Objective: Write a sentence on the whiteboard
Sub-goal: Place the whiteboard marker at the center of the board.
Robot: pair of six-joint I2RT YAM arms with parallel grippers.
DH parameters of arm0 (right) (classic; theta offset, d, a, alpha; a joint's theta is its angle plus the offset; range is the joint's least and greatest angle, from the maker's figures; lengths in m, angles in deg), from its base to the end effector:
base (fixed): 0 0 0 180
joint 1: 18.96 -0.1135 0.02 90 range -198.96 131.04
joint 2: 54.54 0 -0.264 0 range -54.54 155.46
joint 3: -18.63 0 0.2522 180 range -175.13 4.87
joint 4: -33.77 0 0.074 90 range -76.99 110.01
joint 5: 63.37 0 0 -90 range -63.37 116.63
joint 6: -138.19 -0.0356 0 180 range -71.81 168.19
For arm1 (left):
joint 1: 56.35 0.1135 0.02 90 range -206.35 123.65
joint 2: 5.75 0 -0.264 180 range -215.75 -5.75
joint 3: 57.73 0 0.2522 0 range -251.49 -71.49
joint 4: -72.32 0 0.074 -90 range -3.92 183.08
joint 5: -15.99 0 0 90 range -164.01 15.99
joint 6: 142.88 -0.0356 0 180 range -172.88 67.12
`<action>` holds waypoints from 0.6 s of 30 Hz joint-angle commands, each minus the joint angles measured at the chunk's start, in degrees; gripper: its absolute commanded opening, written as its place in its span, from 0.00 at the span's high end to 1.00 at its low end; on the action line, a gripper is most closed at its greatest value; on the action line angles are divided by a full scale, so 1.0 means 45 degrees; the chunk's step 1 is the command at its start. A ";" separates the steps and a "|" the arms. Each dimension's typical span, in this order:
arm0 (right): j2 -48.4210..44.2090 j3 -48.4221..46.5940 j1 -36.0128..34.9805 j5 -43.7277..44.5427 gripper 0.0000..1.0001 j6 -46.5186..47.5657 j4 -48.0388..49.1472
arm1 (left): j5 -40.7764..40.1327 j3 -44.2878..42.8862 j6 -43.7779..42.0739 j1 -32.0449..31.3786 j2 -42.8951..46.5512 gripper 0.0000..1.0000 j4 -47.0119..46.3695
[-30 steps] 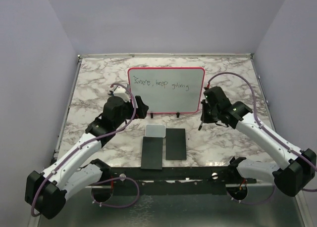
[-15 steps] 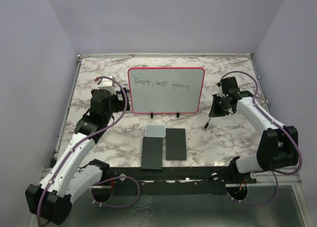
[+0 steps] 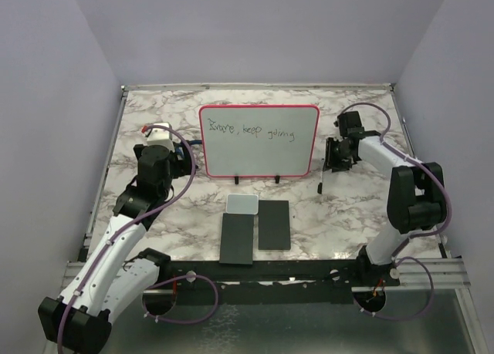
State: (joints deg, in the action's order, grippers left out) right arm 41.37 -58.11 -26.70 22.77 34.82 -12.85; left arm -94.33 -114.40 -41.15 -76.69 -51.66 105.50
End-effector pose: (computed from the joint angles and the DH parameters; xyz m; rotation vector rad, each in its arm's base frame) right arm 0.3270 0.0469 0.1934 0.1144 2.7293 0.1978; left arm 0.1762 -0.0521 0.3092 -0.0856 1.9347 -0.0242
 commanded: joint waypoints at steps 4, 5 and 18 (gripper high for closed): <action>0.0089 -0.0472 0.0094 0.0554 0.56 -0.0084 0.1674 | -0.0140 0.0142 0.0055 0.0090 0.0216 0.01 -0.0010; -0.0144 -0.0332 0.0095 0.0595 0.54 -0.0192 0.1880 | -0.0127 0.0142 0.0122 0.0137 0.0248 0.01 -0.0018; -0.5509 0.2650 0.0834 0.2683 0.41 -0.0230 0.5167 | -0.0942 -0.0124 0.0696 0.1081 0.0512 0.01 -0.0431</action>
State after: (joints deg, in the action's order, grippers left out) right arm 23.23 -48.97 -23.62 28.94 33.29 3.98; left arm -95.20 -114.10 -38.99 -72.60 -49.65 105.13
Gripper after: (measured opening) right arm 0.588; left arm 0.988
